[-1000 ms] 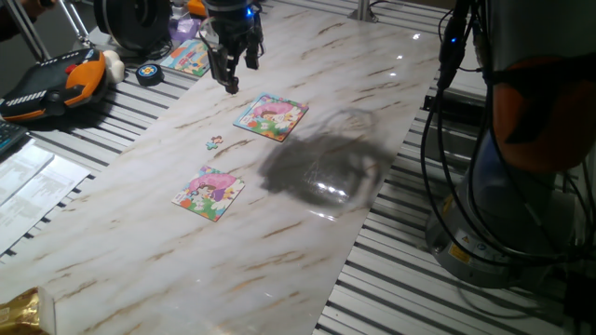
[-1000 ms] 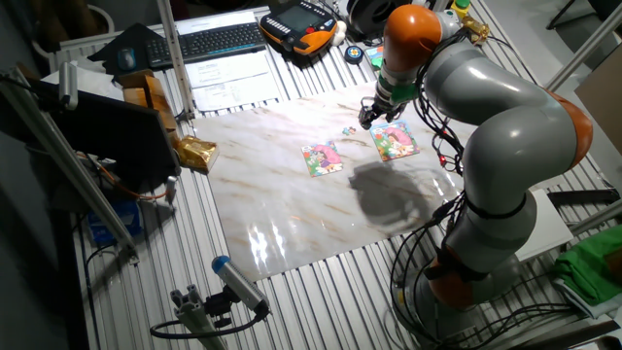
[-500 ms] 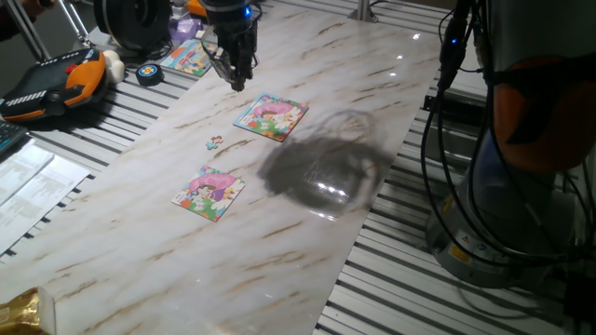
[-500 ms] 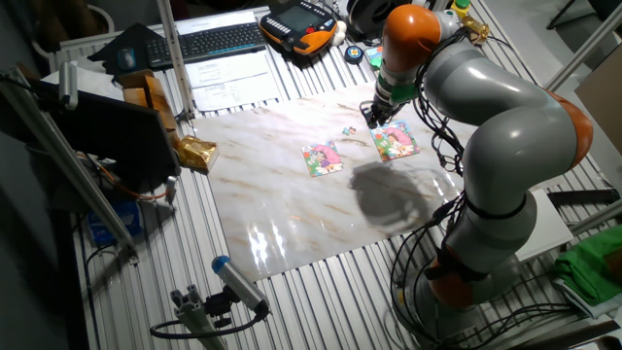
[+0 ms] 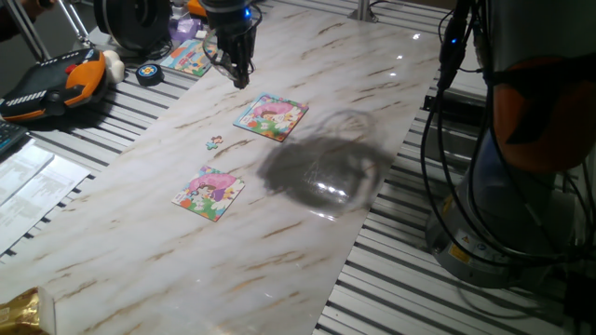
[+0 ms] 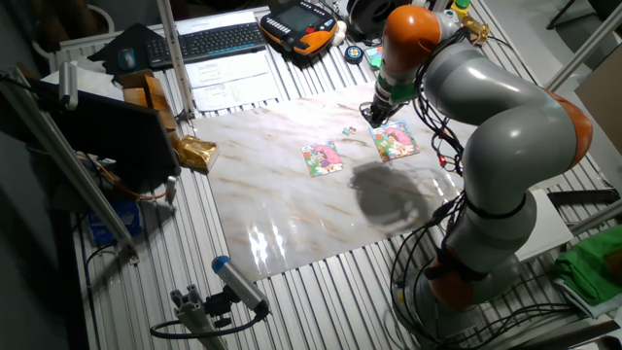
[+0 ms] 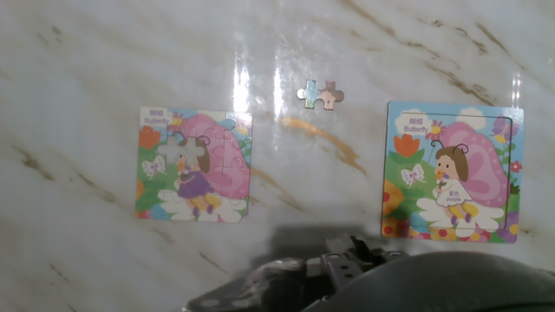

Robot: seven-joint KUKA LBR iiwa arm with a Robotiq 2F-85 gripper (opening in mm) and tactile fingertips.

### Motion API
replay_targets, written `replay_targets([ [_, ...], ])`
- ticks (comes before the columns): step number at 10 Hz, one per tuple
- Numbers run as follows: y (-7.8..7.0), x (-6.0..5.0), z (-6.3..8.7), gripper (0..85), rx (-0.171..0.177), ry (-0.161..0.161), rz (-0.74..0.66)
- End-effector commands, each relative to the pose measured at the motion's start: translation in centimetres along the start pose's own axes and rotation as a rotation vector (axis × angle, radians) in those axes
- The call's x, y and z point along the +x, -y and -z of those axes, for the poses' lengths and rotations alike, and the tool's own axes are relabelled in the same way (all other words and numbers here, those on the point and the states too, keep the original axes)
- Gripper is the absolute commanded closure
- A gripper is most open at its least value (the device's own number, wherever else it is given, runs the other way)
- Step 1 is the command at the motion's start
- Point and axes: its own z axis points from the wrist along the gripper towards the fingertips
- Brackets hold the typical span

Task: Assemble one piece of a puzzle

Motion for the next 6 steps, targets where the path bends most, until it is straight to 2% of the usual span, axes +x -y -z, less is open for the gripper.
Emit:
replay_targets([
  [1, 0.0, -0.2, -0.2, 84.3, 0.000, 0.000, 0.000],
  [6, 0.4, -1.4, -2.2, 84.3, -0.001, 0.008, -0.011],
])
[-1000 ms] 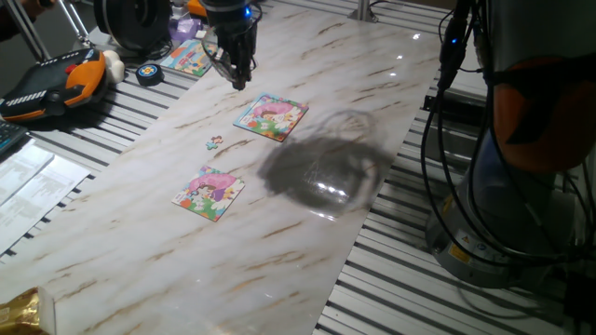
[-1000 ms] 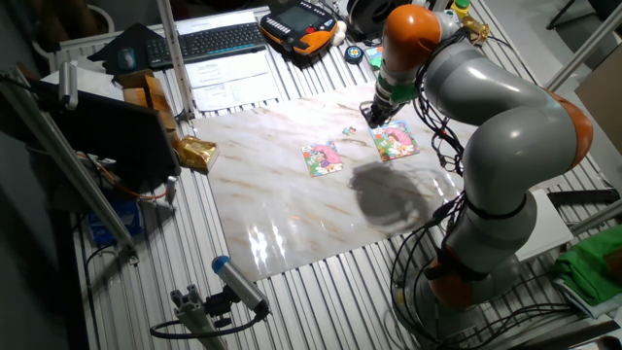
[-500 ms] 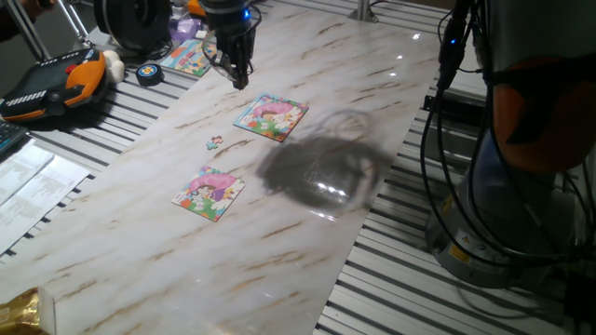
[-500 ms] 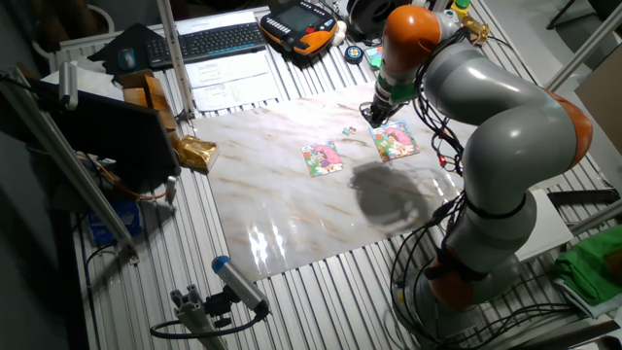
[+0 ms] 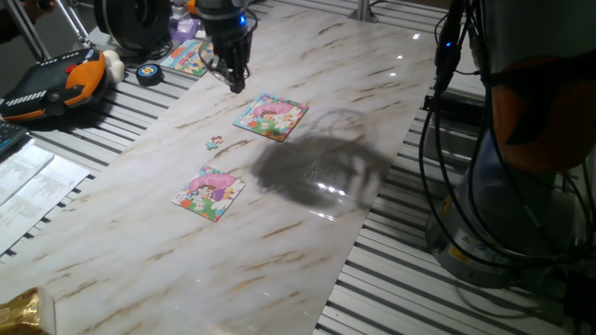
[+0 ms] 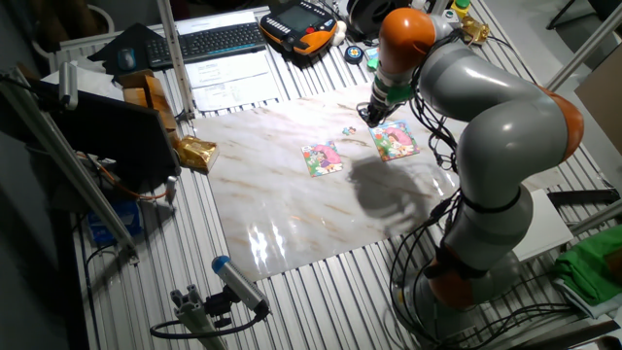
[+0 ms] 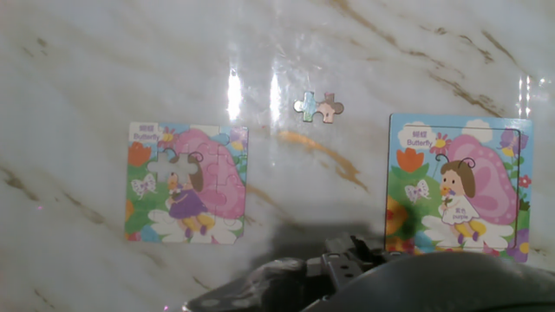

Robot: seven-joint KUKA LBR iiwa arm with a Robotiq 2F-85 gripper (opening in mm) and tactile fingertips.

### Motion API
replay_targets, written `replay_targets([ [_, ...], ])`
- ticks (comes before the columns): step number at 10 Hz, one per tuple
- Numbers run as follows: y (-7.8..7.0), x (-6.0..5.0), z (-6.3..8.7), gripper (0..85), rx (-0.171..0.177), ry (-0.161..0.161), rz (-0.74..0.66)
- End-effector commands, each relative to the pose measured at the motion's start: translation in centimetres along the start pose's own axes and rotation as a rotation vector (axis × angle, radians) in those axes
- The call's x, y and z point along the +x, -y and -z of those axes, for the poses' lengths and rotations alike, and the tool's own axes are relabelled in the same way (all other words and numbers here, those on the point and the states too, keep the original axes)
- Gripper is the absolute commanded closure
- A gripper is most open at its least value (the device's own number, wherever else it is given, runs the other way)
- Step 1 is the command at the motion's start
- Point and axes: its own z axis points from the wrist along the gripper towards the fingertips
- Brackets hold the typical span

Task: Assemble one piece of a puzzle

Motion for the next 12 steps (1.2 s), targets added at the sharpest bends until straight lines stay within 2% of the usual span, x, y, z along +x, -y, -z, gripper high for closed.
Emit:
replay_targets([
  [1, 0.1, -0.2, -0.5, 84.3, 0.001, 0.005, -0.002],
  [4, 0.1, -0.7, -1.9, 84.3, -0.002, 0.014, -0.020],
  [7, -0.1, -1.2, -3.1, 84.3, 0.021, 0.029, -0.017],
  [9, -0.2, -1.5, -3.7, 84.3, 0.054, 0.038, 0.000],
  [12, -0.5, -2.0, -4.5, 84.3, 0.030, 0.037, -0.058],
])
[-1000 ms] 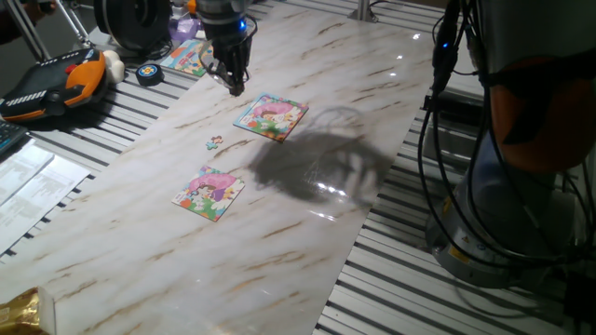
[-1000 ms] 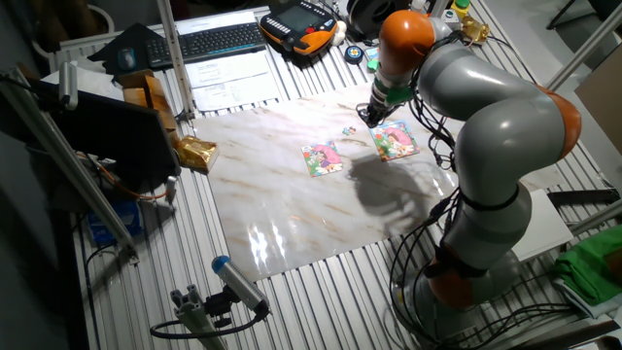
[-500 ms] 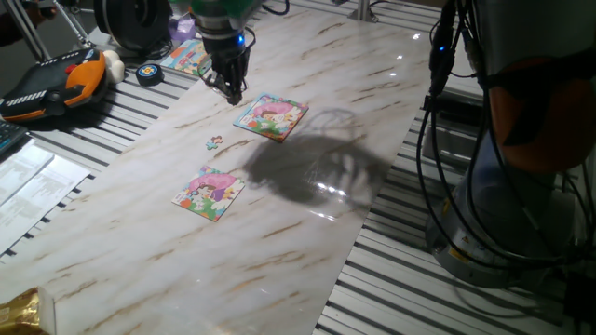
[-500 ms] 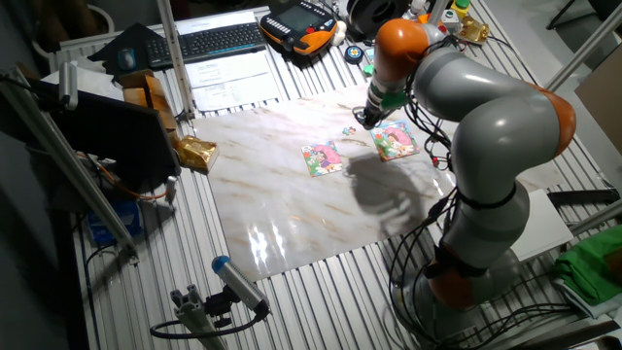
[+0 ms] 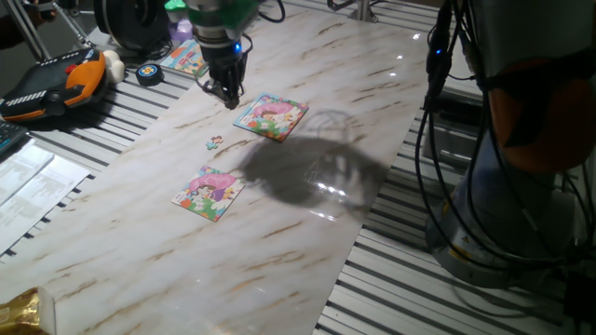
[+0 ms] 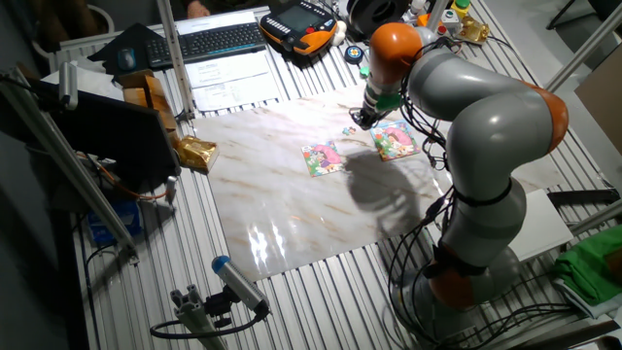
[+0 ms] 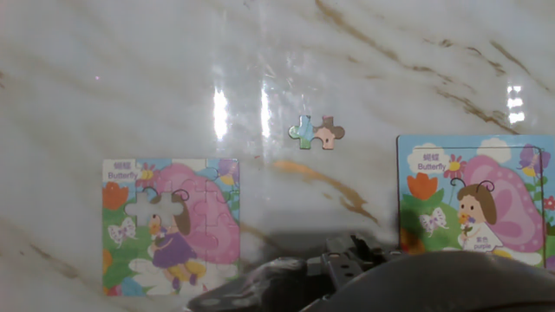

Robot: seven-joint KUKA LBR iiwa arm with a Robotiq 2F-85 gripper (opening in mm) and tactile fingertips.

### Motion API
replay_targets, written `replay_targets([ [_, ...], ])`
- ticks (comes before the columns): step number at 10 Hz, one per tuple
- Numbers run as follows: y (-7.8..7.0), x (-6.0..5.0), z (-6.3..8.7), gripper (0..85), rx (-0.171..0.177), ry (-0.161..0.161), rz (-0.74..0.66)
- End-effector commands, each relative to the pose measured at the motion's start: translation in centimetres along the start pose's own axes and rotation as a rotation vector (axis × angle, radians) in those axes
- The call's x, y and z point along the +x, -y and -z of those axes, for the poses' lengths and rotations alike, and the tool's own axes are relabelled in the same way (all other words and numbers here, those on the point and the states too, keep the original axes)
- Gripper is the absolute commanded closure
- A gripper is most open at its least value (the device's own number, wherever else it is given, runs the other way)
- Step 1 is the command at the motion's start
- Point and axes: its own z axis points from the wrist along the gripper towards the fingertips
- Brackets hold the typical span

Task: Assemble one piece of a puzzle

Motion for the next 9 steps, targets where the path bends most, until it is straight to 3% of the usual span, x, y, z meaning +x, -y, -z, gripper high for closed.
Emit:
replay_targets([
  [1, -0.15, -0.11, -0.07, 84.3, 0.001, 0.001, -0.008],
  [7, -0.61, -0.39, 0.12, 84.3, 0.007, -0.014, -0.034],
  [9, -0.61, -0.49, -0.09, 84.3, 0.002, -0.003, -0.039],
])
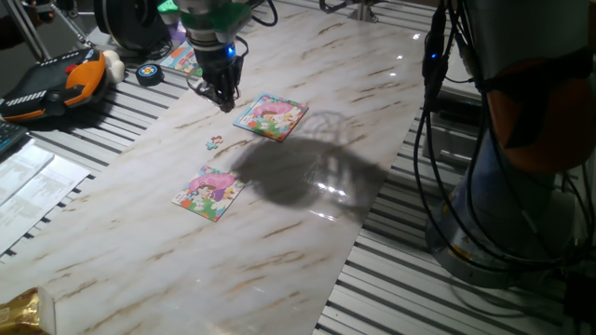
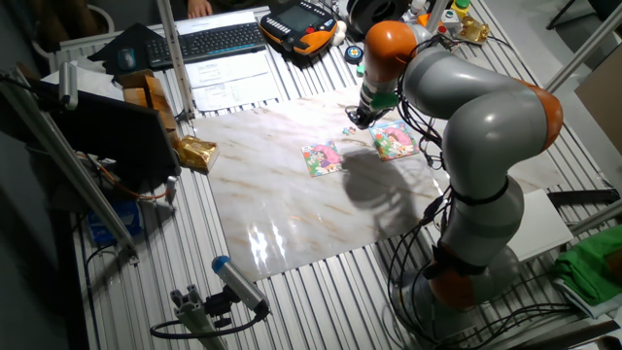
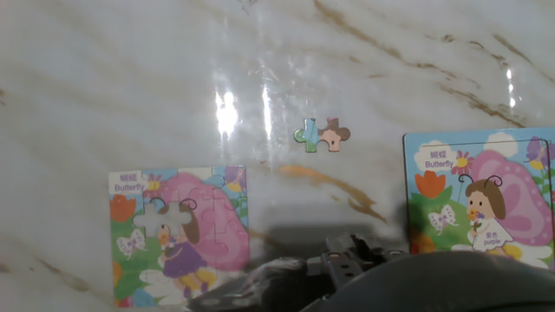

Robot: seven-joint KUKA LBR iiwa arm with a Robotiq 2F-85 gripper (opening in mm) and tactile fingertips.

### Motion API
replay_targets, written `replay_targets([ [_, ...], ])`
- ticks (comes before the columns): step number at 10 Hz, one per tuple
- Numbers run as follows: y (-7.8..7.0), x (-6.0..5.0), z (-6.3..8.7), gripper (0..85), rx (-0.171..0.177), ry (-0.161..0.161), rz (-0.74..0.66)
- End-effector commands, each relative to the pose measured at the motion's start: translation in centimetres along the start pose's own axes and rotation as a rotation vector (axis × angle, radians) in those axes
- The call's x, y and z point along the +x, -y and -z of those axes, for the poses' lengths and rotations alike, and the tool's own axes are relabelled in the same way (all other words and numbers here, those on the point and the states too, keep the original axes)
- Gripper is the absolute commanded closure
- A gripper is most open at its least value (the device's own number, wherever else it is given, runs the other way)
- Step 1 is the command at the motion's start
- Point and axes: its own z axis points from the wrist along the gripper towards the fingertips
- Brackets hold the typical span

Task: Assemble one piece of a puzzle

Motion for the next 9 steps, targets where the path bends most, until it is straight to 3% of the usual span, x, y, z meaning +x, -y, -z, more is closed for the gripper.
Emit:
replay_targets([
  [1, 0.05, -0.08, -0.04, 84.3, 0.004, 0.001, -0.001],
  [3, 0.09, -0.36, -0.40, 84.3, -0.011, -0.004, 0.005],
  [9, -0.71, 0.27, -0.80, 84.3, 0.012, 0.008, -0.003],
])
